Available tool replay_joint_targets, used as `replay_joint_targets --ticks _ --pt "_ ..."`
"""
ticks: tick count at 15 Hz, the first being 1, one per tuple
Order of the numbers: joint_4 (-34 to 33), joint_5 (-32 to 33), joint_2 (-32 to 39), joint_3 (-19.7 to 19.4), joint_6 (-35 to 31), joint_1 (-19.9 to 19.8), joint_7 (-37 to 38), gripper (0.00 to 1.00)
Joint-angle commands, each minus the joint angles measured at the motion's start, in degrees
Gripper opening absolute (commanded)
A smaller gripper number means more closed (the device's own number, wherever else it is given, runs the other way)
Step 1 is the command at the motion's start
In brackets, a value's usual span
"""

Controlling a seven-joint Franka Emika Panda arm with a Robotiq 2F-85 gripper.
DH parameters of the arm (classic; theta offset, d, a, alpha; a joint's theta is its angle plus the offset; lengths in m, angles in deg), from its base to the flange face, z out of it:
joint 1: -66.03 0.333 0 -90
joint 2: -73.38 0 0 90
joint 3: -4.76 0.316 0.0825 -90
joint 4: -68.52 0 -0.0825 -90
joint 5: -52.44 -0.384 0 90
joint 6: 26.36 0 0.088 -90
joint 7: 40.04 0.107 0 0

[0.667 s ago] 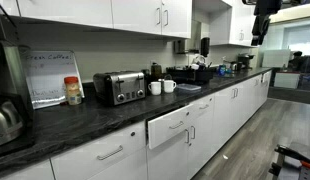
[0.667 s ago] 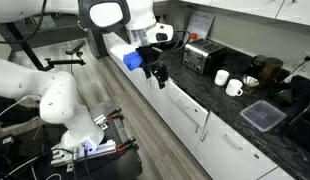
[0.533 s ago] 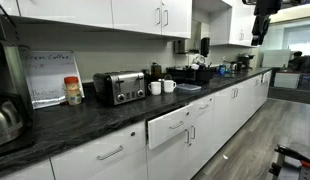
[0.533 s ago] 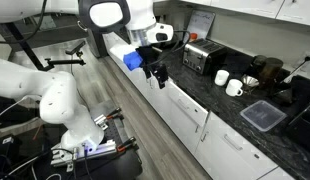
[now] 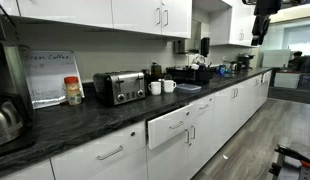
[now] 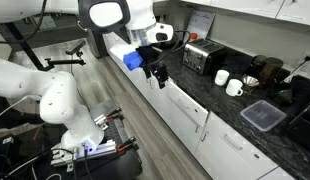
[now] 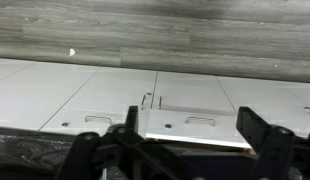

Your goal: Open the second drawer from the right

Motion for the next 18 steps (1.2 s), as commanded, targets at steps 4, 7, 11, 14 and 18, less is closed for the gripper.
replay_joint_targets --ticks 4,7,11,14,18 --pt "0.9 -0.7 1.4 -0.7 -1.8 1.1 -2.0 1.00" --pt "1.9 -1.3 3.6 -1.5 -4.2 2.7 -4.6 1.00" --pt "3.7 -2.4 7.7 -3.3 -10.5 5.1 -9.6 1.00" --pt "4.9 -4.1 12.7 -4.3 -15.4 6.7 -13.9 1.00" --pt "5.9 -7.2 20.1 -3.6 -22.0 7.8 -19.2 1.00"
